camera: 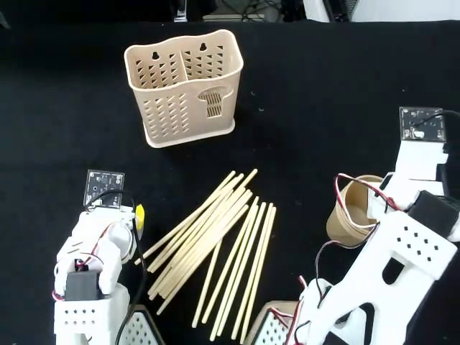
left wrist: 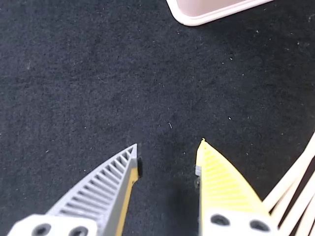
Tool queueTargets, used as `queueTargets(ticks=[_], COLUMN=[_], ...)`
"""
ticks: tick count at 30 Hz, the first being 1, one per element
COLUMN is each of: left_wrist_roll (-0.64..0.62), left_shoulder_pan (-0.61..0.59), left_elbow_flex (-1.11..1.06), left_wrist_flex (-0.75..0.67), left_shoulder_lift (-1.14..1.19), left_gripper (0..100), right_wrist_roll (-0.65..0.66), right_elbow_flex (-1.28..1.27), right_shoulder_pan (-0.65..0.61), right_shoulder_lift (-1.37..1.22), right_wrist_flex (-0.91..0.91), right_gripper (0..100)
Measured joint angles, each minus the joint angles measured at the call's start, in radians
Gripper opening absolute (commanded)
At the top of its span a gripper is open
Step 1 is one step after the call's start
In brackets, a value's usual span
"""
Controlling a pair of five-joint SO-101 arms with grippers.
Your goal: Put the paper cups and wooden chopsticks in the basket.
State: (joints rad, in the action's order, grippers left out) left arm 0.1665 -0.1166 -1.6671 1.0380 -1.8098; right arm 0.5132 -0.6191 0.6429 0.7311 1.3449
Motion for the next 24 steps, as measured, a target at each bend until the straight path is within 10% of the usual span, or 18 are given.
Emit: queueTargets(ticks=[7,10,24], left_wrist_roll=[0.0,0.0,0.0], left_shoulder_pan=[0.0,0.0,0.0], left_elbow_flex=[0.0,0.0,0.0], left_wrist_flex=[0.0,0.0,0.0], left_shoulder_lift=[0.0,0.0,0.0], left_gripper=[20,20,20], right_wrist_roll=[0.0,0.002,-0.063], right_elbow_flex=[0.0,0.0,-0.068], right_shoulder_pan=[0.0,0.0,0.0], right_shoulder_lift=[0.0,0.011,0.055], right_wrist_flex=[0.0,0.0,-0.207], right_gripper=[18.8,0.0,1.2])
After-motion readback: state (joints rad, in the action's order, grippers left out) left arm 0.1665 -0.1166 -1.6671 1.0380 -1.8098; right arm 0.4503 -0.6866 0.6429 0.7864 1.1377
